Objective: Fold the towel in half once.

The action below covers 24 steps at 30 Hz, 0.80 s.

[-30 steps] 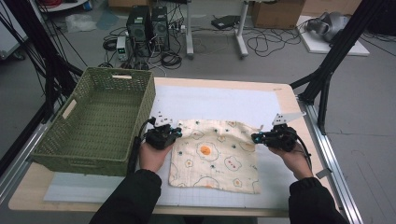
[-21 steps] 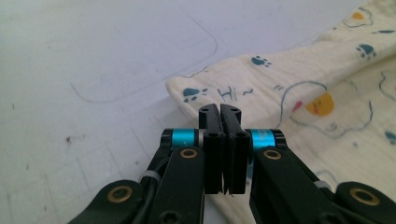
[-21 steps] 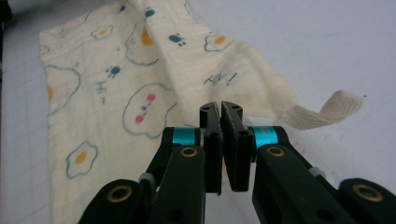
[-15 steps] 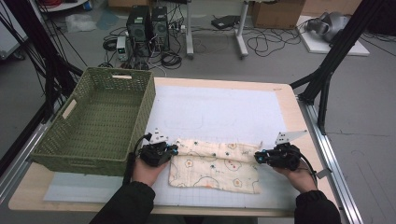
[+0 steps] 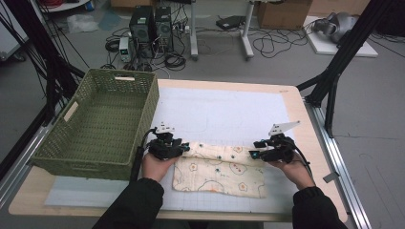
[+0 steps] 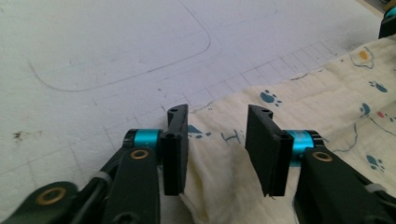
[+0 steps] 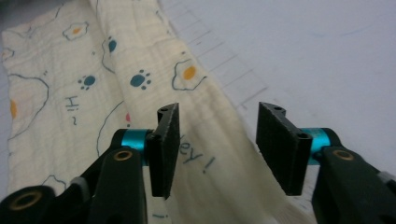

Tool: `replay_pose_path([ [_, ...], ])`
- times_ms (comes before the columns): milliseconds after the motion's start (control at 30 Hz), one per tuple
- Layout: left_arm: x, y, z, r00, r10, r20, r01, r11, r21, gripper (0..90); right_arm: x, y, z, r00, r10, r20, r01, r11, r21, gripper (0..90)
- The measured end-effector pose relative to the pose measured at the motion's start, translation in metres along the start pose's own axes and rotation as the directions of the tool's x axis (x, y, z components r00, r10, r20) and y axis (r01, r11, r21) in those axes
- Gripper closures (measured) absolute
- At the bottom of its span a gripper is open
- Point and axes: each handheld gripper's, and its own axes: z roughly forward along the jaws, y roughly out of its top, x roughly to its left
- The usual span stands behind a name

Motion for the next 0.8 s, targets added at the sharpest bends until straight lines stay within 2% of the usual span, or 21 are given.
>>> replay_pose_path([
  [33,0.001,0.0,0.001,0.9999,-0.007,0.012,0.007,1.0,0.007,72.2,0.0,0.0,0.005,0.9998,-0.011,-0.017,0.011,1.0,0.018,58.0],
  [100,0.002,-0.002,0.003,0.9997,0.008,0.023,-0.008,0.9996,0.026,84.5,0.002,0.0,0.01,0.9991,-0.031,-0.029,0.032,0.999,0.041,66.3],
  [133,0.002,-0.002,0.003,0.9998,0.015,0.012,-0.015,0.9994,0.032,88.7,0.002,0.0,0.011,0.9984,-0.036,-0.045,0.037,0.999,0.039,72.0],
  [233,-0.001,-0.001,-0.001,0.9991,0.041,0.002,-0.041,0.9991,0.003,89.4,0.005,0.002,0.01,0.9968,-0.066,-0.046,0.068,0.997,0.044,80.3],
  [300,-0.003,0.0,-0.004,0.9983,0.057,0.008,-0.057,0.9982,-0.016,89.5,0.007,0.002,0.006,0.9971,-0.072,-0.026,0.073,0.997,0.031,80.5],
  [433,-0.005,0.0,-0.009,0.9973,0.074,0.004,-0.074,0.9972,-0.01,89.8,0.012,0.004,-0.002,0.9958,-0.088,-0.022,0.088,0.996,-0.007,81.1],
  [533,-0.01,-0.002,-0.017,0.9963,0.086,-0.006,-0.086,0.9951,-0.049,89.7,0.018,0.005,-0.009,0.9934,-0.114,-0.015,0.113,0.993,-0.041,81.0],
  [633,-0.015,-0.005,-0.026,0.9939,0.109,-0.014,-0.11,0.9918,-0.066,89.7,0.026,0.005,-0.016,0.9914,-0.13,-0.02,0.128,0.99,-0.055,81.1],
  [700,-0.018,-0.009,-0.032,0.9928,0.119,-0.009,-0.12,0.9907,-0.065,89.7,0.033,0.004,-0.019,0.9888,-0.148,-0.016,0.147,0.987,-0.061,81.1],
  [733,-0.019,-0.013,-0.035,0.9911,0.133,-0.006,-0.133,0.9897,-0.054,89.7,0.037,0.002,-0.021,0.9871,-0.158,-0.025,0.156,0.986,-0.063,81.3],
  [800,-0.022,-0.021,-0.041,0.9911,0.133,0.007,-0.133,0.9902,-0.044,89.6,0.046,-0.004,-0.022,0.9833,-0.176,-0.046,0.173,0.983,-0.057,81.7],
])
